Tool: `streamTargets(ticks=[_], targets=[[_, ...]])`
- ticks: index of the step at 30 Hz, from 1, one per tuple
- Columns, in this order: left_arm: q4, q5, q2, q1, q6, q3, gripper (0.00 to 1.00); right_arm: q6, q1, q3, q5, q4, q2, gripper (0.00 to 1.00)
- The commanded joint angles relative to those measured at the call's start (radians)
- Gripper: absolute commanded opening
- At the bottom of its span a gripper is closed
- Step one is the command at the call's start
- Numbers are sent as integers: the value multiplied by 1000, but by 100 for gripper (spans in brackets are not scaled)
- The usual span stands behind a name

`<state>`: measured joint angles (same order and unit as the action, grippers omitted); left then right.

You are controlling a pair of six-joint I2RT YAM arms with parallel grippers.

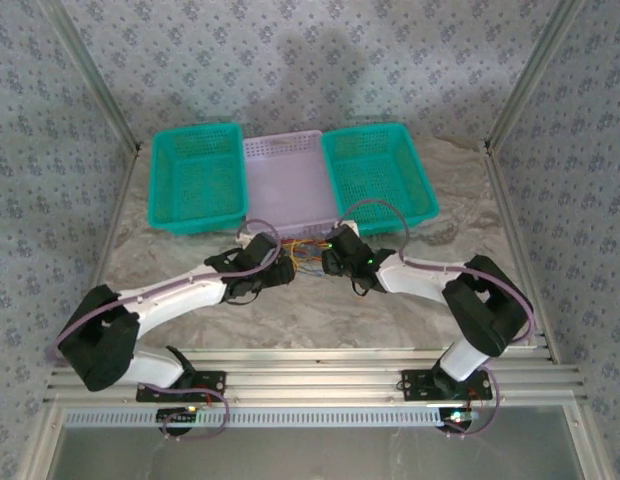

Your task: Untangle the cables

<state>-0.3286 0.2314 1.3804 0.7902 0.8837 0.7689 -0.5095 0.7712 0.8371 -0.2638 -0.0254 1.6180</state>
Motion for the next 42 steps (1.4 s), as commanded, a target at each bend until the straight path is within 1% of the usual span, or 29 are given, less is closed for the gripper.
streamTargets(ticks=[1,10,13,16,19,22,25,27,31,32,36,39,42], targets=[[46,-3,37,15,12,41,91,-12,20,41,-86,38,38,53],[91,7,131,28,37,67,90,-18,39,77,-107,103,141,54],[92,32,142,43,40,81,90,-18,43,74,-122,122,163,52],[129,81,95,83,26,64,90,-16,42,78,-120,125,183,46],[208,141,24,137,-8,19,90,-22,41,66,-117,142,187,40],[264,154,-16,149,-23,-20,91,-24,42,59,-114,151,192,34],[271,167,-22,150,-31,-30,92,-24,42,56,-112,147,191,29],[262,173,-15,149,-37,-27,92,-24,41,52,-114,146,185,21],[232,208,1,150,-46,-18,93,-27,42,35,-117,135,165,0],[222,223,6,147,-47,-15,93,-30,41,26,-118,133,154,0],[203,223,35,122,-54,-11,94,-40,41,-11,-112,135,100,0],[195,191,46,80,-34,-22,94,-36,43,-39,-98,132,51,0],[175,173,49,42,-7,-24,94,-16,49,-67,-54,141,1,0]])
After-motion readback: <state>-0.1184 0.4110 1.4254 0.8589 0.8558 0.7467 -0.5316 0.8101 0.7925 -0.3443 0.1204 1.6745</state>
